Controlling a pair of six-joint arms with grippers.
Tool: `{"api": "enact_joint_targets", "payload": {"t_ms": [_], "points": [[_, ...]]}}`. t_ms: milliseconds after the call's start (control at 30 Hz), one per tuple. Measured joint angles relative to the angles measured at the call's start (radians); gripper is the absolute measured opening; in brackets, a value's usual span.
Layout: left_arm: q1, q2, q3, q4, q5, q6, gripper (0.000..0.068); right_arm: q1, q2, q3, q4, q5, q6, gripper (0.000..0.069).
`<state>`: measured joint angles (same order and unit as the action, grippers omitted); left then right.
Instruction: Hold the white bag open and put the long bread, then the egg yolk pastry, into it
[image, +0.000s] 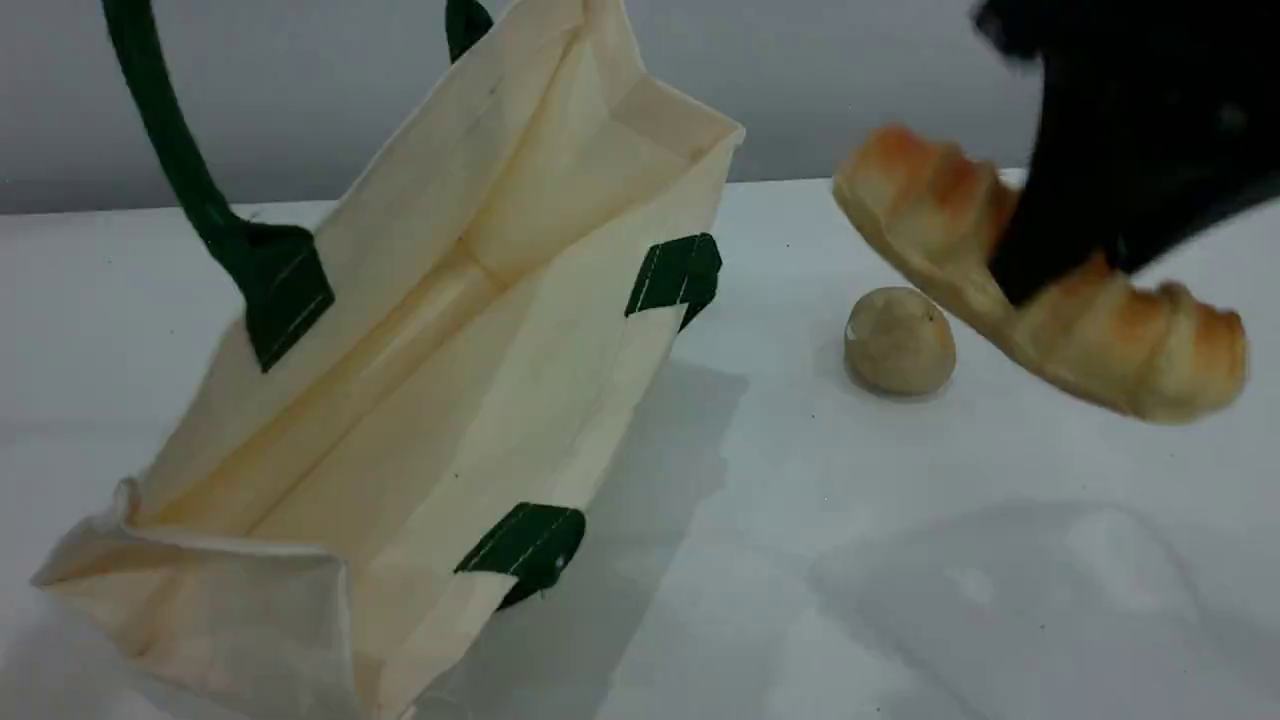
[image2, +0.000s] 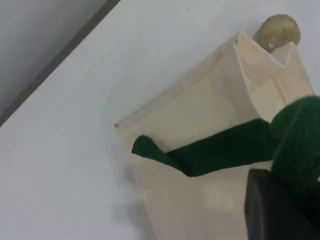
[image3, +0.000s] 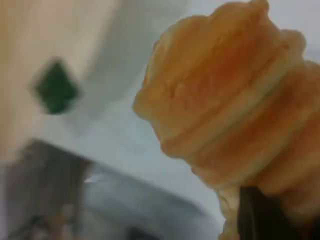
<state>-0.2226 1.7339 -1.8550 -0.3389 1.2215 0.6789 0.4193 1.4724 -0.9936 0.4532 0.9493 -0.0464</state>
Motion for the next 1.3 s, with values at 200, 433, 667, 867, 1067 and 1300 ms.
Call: {"api": "enact_joint_targets", "payload": {"t_ms": [200, 433, 667, 867, 1067, 1300], "points": [[0.000, 0.000, 0.000, -0.001, 0.000, 0.000, 0.0080, 0.001, 0.012, -0.024, 0.367, 0.016, -0.134, 0.0104], [0.000, 0.000, 0.000, -0.005, 0.000, 0.000, 0.0080, 0.001, 0.082, -0.023, 0.682, -0.013, -0.279, 0.0101], [0.000, 0.000, 0.000, -0.005, 0.000, 0.001, 0.0080, 0.001, 0.177, -0.022, 0.847, -0.050, -0.394, 0.0099], [0.000, 0.000, 0.000, -0.008, 0.000, -0.001, 0.0080, 0.001, 0.279, -0.022, 0.962, -0.049, -0.525, 0.0099], [0.000, 0.000, 0.000, -0.009, 0.000, -0.001, 0.0080, 0.001, 0.368, -0.022, 1.083, -0.045, -0.646, 0.0099], [0.000, 0.000, 0.000, -0.009, 0.000, -0.002, 0.0080, 0.001, 0.451, -0.023, 1.205, -0.043, -0.755, 0.0098]]}}
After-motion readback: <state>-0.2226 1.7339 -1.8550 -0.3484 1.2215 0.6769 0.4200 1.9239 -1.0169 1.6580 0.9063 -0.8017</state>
